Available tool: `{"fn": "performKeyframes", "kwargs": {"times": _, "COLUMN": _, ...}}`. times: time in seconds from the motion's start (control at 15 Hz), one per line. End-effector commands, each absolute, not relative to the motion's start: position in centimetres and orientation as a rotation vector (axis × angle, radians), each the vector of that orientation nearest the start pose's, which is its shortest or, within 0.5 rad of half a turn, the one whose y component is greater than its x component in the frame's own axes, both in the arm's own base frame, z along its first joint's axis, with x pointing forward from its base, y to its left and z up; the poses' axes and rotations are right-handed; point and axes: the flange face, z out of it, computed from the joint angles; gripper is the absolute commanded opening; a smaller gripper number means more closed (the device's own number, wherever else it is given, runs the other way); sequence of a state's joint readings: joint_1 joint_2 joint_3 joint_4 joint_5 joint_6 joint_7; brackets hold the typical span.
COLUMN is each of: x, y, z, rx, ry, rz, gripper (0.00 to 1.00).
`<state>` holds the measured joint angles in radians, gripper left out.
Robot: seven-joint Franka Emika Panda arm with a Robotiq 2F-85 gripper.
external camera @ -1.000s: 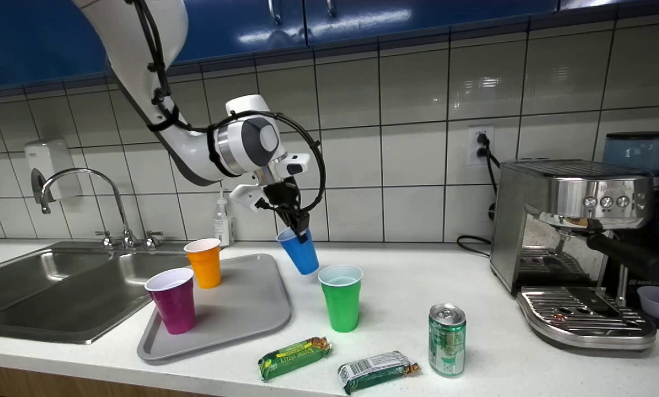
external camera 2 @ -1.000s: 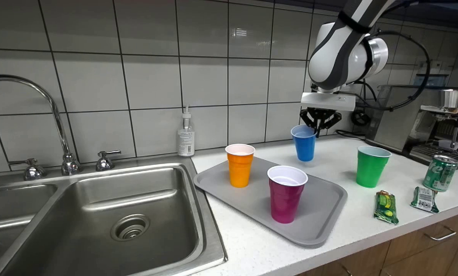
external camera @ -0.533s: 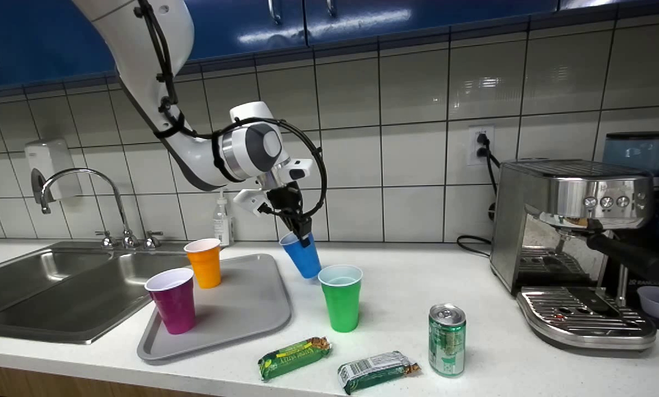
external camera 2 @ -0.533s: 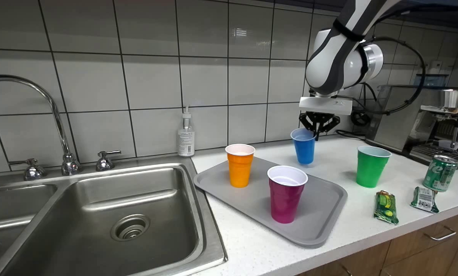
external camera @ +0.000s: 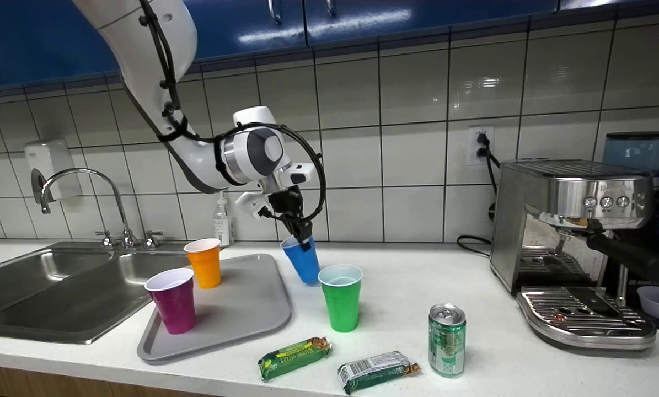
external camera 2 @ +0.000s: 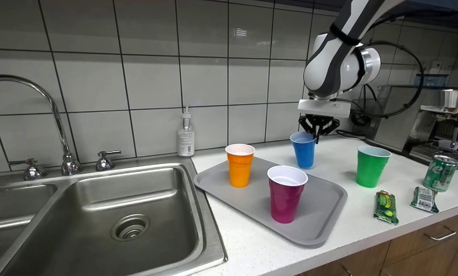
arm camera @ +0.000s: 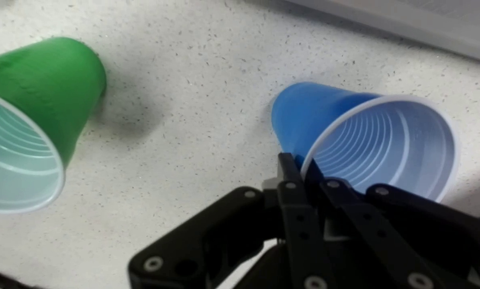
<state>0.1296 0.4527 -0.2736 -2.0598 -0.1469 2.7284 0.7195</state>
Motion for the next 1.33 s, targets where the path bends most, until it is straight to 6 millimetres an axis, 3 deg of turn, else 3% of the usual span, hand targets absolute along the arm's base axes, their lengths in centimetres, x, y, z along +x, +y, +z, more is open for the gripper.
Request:
{"fn": "performKeyframes", "kwargs": {"times": 0.0, "x": 61.7, "y": -7.8, "z": 24.4, "rx": -3.031, "ry": 1.125, "rz": -0.406, "gripper": 0.37}}
{"fn": "performKeyframes", "kwargs": {"times": 0.53, "x": 61.1, "y": -7.6, "z": 25.1, "rx": -3.033, "ry": 1.102, "rz": -0.417, "gripper": 0.97}}
{"fn": "performKeyframes", "kwargs": {"times": 0.93, "x": 60.0, "y": -6.8, "z": 26.7, "rx": -3.045, "ry": 1.025, "rz": -0.423, "gripper": 1.00}}
{"fn": "performKeyframes", "kwargs": {"times": 1.27, "x": 58.3, "y": -5.0, "z": 28.4, "rx": -3.073, "ry": 0.876, "rz": -0.397, "gripper": 1.00}}
